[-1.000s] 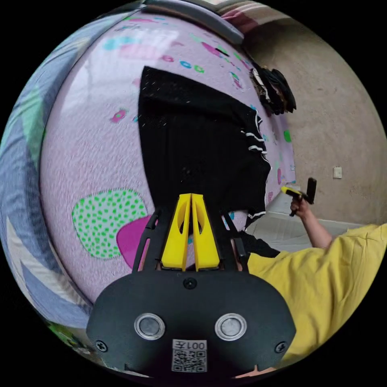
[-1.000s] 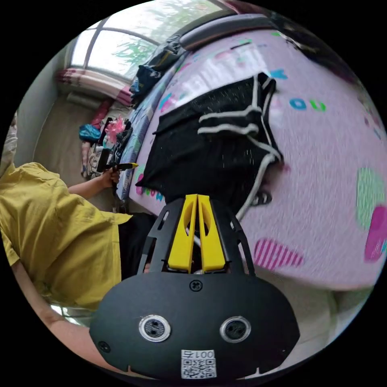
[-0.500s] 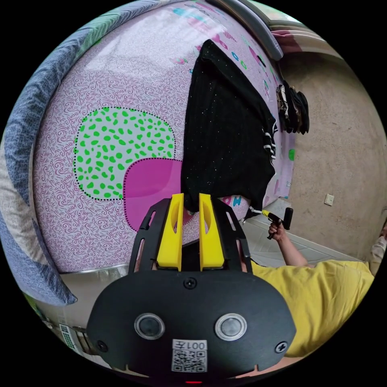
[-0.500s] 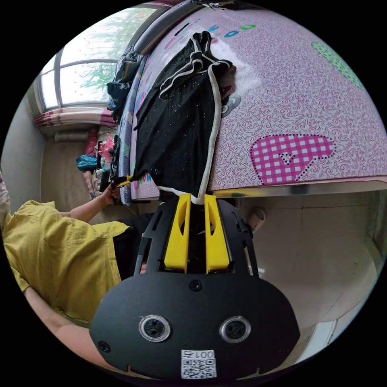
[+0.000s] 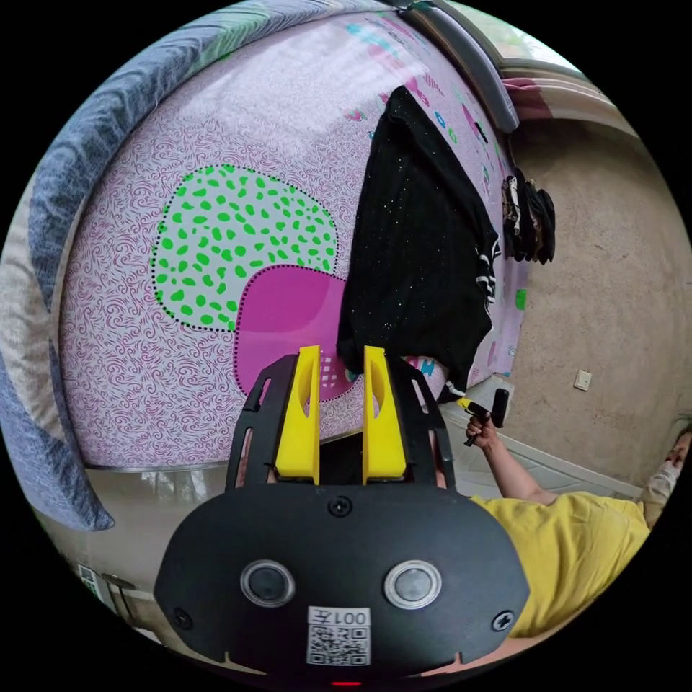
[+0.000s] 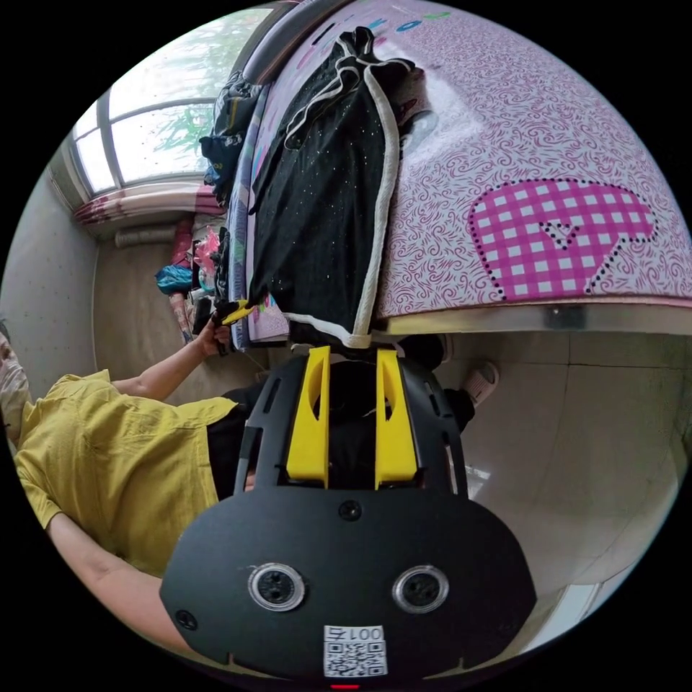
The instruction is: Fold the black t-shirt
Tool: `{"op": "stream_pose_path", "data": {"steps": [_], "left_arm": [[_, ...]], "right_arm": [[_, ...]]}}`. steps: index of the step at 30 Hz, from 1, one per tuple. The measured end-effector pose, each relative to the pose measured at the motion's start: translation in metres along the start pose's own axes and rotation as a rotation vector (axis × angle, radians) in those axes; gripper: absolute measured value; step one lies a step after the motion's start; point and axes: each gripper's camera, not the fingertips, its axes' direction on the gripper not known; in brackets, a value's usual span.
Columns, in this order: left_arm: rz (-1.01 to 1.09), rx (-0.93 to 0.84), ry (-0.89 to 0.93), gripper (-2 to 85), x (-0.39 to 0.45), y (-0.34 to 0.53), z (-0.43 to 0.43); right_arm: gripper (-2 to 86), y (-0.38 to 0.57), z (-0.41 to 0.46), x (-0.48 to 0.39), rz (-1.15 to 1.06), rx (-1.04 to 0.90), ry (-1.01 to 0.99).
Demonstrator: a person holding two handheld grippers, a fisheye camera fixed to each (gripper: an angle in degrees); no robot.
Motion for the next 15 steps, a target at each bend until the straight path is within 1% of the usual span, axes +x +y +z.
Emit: {"op": "stream_pose_path", "data": {"steps": [2, 5, 10, 14, 15], "left_arm": [[0.005, 0.014, 0.026, 4.6, -0.005, 0.002, -0.003], [0.011, -0.025, 0.104, 2.7, -0.010, 0.005, -0.002], [0.017, -0.036, 0.131, 2.5, -0.011, 0.007, -0.003], [0.009, -0.035, 0.136, 2.2, -0.010, 0.003, -0.005], [0.005, -0.034, 0.136, 2.0, -0.010, 0.003, -0.006]], "right_arm": [[6.8, 0.000, 0.003, 0.001, -0.009, -0.010, 0.014], [5.7, 0.000, 0.002, 0.001, -0.012, -0.012, 0.037], [8.2, 0.003, -0.001, 0.007, -0.003, -0.071, 0.088], [8.9, 0.002, -0.006, 0.010, -0.017, -0.039, 0.118], [8.7, 0.001, -0.005, 0.012, -0.016, -0.031, 0.097]]}}
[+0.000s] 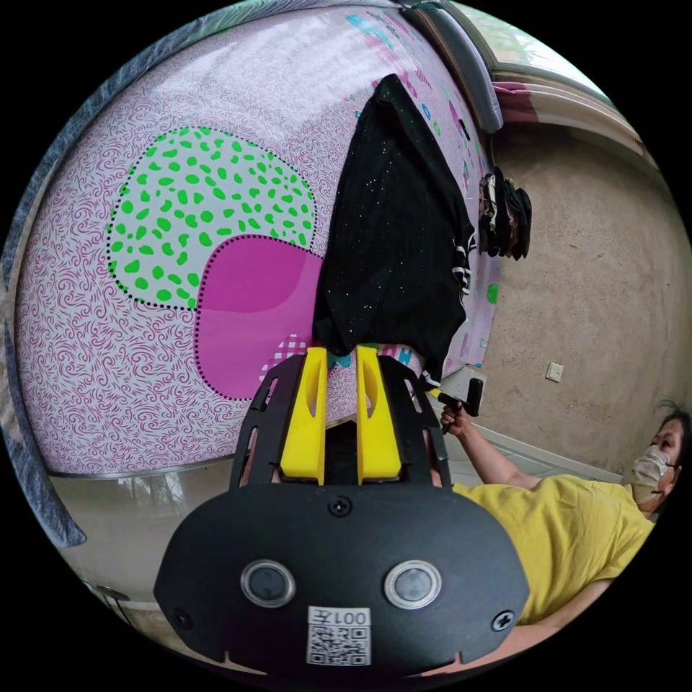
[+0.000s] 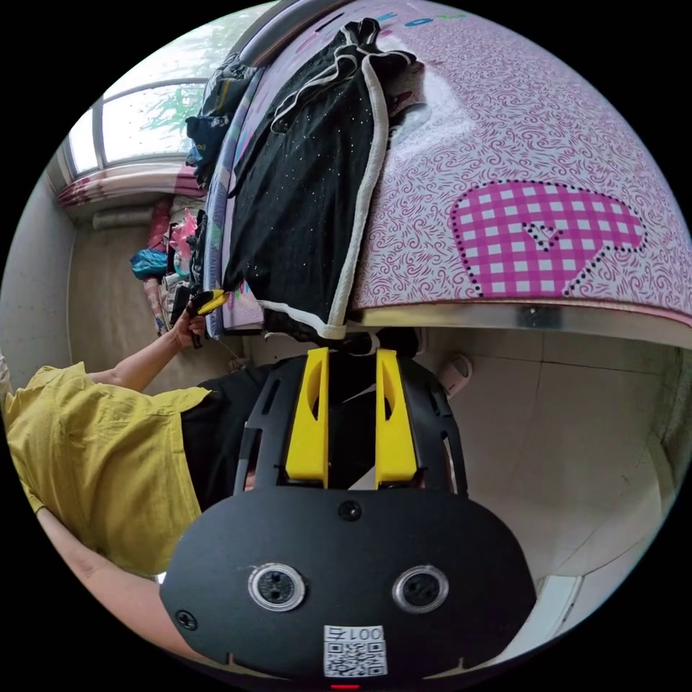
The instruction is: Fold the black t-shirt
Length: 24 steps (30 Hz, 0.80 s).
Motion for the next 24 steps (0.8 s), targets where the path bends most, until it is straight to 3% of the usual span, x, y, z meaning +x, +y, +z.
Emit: {"op": "stream_pose_path", "data": {"steps": [6, 16, 24], "left_arm": [[-0.007, -0.010, -0.014, -1.1, 0.006, -0.005, -0.001], [0.013, -0.058, -0.003, -1.4, 0.028, -0.004, -0.041], [0.042, -0.080, 0.080, -1.2, 0.062, -0.065, -0.085]], "right_arm": [[2.0, 0.001, 0.006, -0.006, -0.048, 0.028, -0.005], [0.1, 0.008, -0.055, -0.048, -0.209, 0.013, -0.197], [0.1, -0.115, -0.123, -0.112, -0.269, 0.004, -0.364]]}}
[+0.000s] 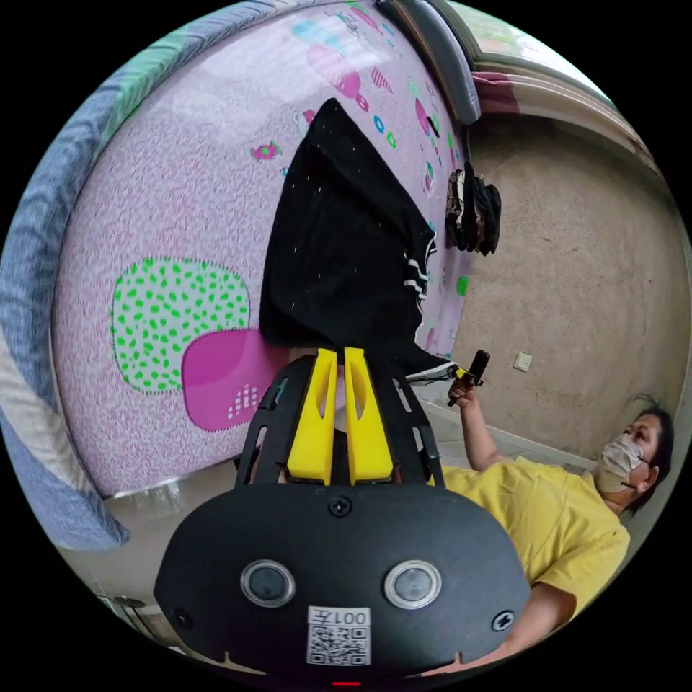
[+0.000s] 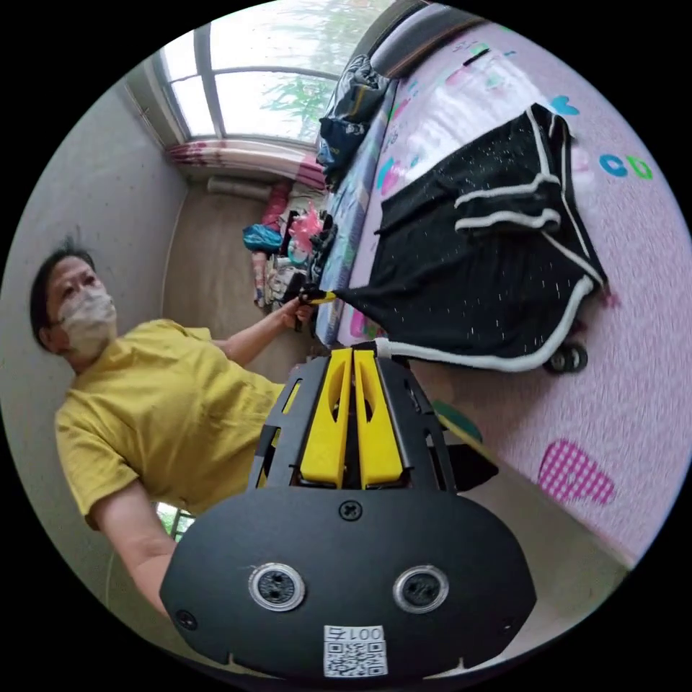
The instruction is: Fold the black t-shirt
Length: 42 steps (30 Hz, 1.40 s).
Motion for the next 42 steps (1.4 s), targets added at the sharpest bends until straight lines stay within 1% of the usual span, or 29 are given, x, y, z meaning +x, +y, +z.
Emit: {"op": "stream_pose_path", "data": {"steps": [1, 3, 4, 6, 8, 9, 12, 14, 18, 20, 23, 25, 28, 30, 31, 33, 35, 37, 38, 42], "left_arm": [[-0.015, 0.011, 0.011, -1.2, 0.001, -0.017, -0.005], [-0.047, 0.022, 0.035, -1.2, 0.000, -0.043, -0.009], [-0.073, 0.022, 0.049, -1.2, -0.004, -0.061, -0.009], [-0.119, 0.014, 0.072, -1.1, -0.012, -0.085, -0.005], [-0.164, -0.013, 0.096, -1.1, -0.022, -0.106, 0.003], [-0.172, -0.014, 0.095, -1.1, -0.024, -0.110, 0.004], [-0.191, -0.019, 0.106, -1.1, -0.029, -0.120, 0.008], [-0.180, -0.043, 0.091, -1.0, -0.031, -0.122, 0.010], [-0.155, -0.079, 0.101, -0.6, -0.033, -0.122, 0.012], [-0.148, -0.078, 0.143, -0.3, -0.035, -0.119, 0.012], [-0.125, -0.066, 0.159, -0.1, -0.034, -0.115, 0.011], [-0.103, -0.036, 0.176, -0.2, -0.032, -0.112, 0.010], [-0.048, 0.069, 0.204, -0.7, -0.024, -0.104, 0.003], [-0.018, 0.151, 0.190, -1.0, -0.018, -0.097, -0.002], [-0.006, 0.182, 0.167, -1.1, -0.014, -0.092, -0.004], [0.001, 0.188, 0.126, -1.2, -0.007, -0.085, 0.000], [0.027, 0.180, 0.074, -1.2, 0.007, -0.076, 0.010], [0.040, 0.178, 0.048, -1.2, 0.018, -0.069, 0.019], [0.044, 0.182, 0.043, -1.2, 0.025, -0.064, 0.027], [0.045, 0.197, 0.024, -1.3, 0.042, -0.052, 0.053]], "right_arm": [[0.1, -0.014, -0.004, 0.004, 0.025, 0.020, -0.015], [0.2, -0.064, -0.021, 0.029, 0.156, 0.169, -0.034], [0.2, -0.073, -0.025, 0.037, 0.197, 0.216, -0.030], [0.4, -0.091, -0.034, 0.075, 0.421, 0.425, -0.023], [0.6, -0.096, -0.030, 0.089, 0.533, 0.497, 0.012], [0.8, -0.099, -0.024, 0.092, 0.564, 0.498, 0.031], [1.6, -0.105, -0.011, 0.086, 0.591, 0.479, 0.093], [2.6, -0.105, -0.009, 0.080, 0.587, 0.510, 0.106], [5.6, -0.103, -0.016, 0.071, 0.562, 0.595, -0.014], [4.9, -0.105, -0.021, 0.064, 0.549, 0.621, -0.027], [2.8, -0.110, -0.029, 0.051, 0.525, 0.637, -0.018], [1.8, -0.116, -0.031, 0.040, 0.497, 0.616, 0.004], [0.8, -0.131, -0.023, 0.022, 0.435, 0.480, 0.060], [0.5, -0.149, 0.004, 0.012, 0.380, 0.227, 0.117], [0.4, -0.154, 0.013, 0.010, 0.364, 0.155, 0.146], [0.2, -0.171, 0.044, 0.002, 0.288, -0.085, 0.332], [0.1, -0.184, 0.058, -0.001, 0.221, -0.175, 0.418], [0.1, -0.200, 0.062, -0.002, 0.181, -0.171, 0.423], [0.1, -0.211, 0.060, -0.004, 0.166, -0.123, 0.445], [0.2, -0.237, 0.036, -0.024, 0.148, 0.098, 0.417]]}}
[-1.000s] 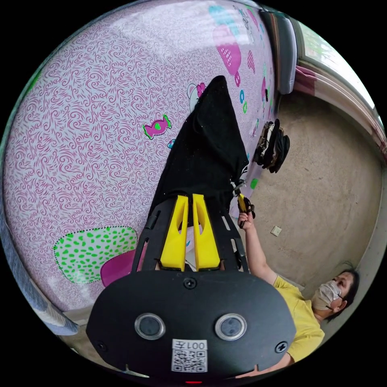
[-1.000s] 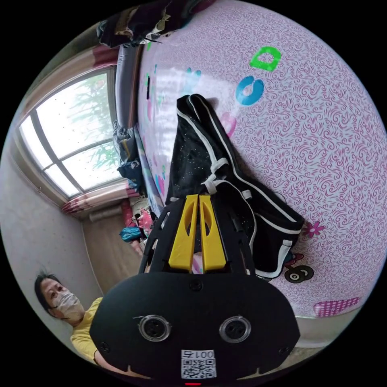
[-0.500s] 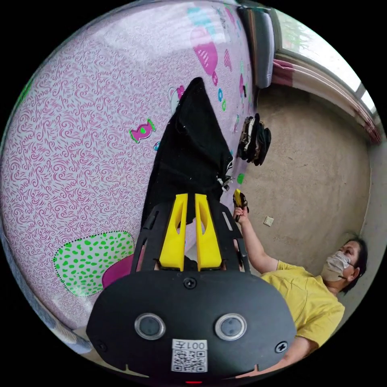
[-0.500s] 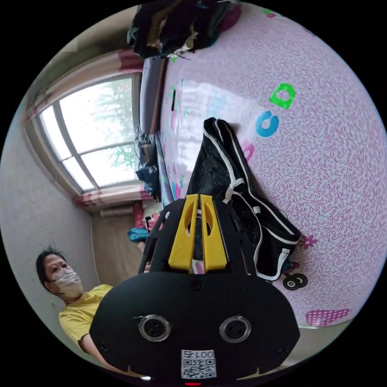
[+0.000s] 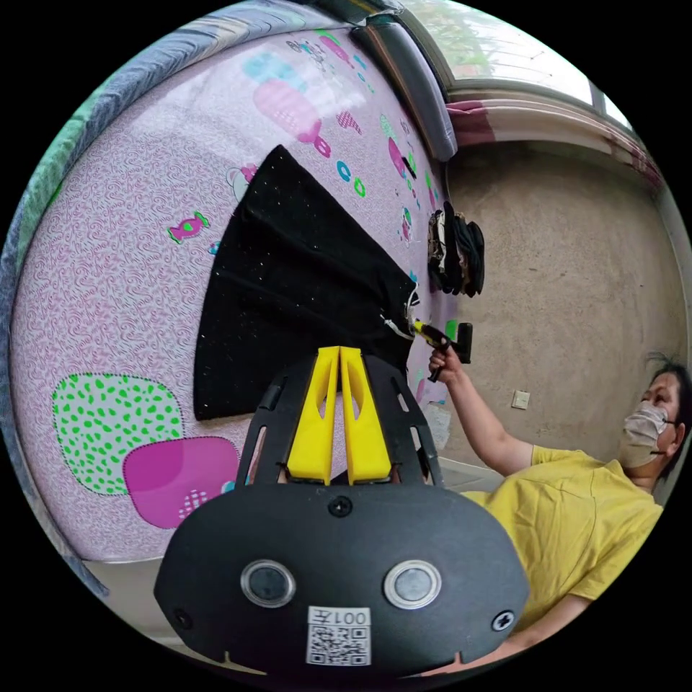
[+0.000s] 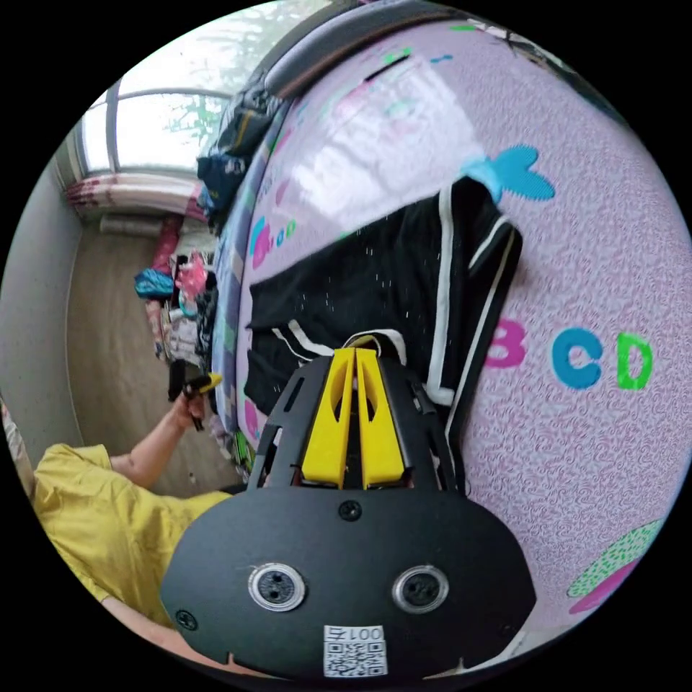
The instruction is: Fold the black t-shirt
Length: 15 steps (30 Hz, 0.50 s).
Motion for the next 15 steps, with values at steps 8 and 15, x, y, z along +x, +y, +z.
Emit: {"op": "stream_pose_path", "data": {"steps": [8, 15], "left_arm": [[-0.105, 0.064, -0.080, -1.3, 0.004, 0.037, 0.056], [-0.158, 0.102, -0.128, -1.3, -0.014, 0.050, 0.074]], "right_arm": [[0.3, -0.008, 0.021, -0.043, -0.190, -0.218, -0.082], [0.3, -0.046, 0.072, -0.078, -0.239, -0.333, -0.030]]}}
